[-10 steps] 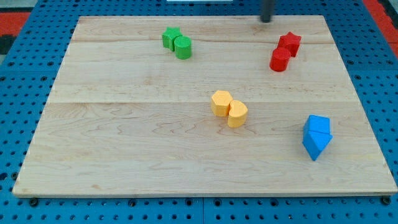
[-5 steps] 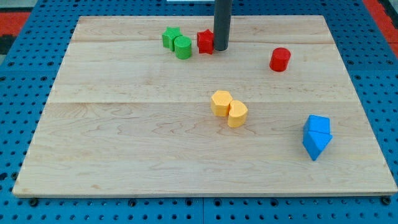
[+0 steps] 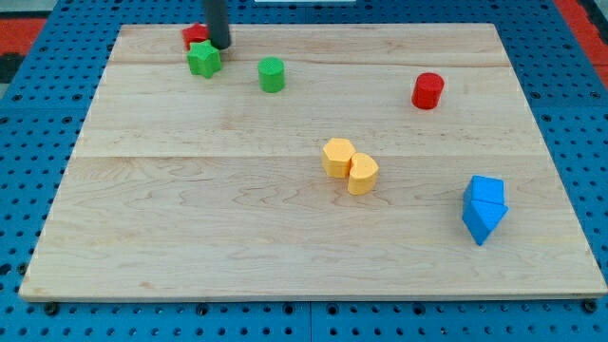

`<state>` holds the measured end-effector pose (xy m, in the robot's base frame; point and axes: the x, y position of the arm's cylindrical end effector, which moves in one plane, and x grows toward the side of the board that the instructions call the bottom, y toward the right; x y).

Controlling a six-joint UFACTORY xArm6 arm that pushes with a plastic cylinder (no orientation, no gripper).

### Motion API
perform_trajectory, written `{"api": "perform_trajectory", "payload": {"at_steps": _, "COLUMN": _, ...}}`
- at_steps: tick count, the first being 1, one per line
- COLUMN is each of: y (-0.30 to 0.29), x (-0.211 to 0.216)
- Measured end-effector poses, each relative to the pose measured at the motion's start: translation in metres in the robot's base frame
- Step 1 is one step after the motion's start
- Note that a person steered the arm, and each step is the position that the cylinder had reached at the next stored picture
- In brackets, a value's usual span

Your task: Place the red star to the top left

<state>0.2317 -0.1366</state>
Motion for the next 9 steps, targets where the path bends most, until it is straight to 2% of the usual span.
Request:
{"api": "perform_trajectory", "payload": {"at_steps": 2, "y": 0.005, "x": -0.026}}
{"api": "perform_trajectory", "payload": {"at_steps": 5, "y": -0.036, "x": -0.019}}
{"api": "perform_trajectory", "payload": {"at_steps": 9, "y": -0.040, "x": -0.004}}
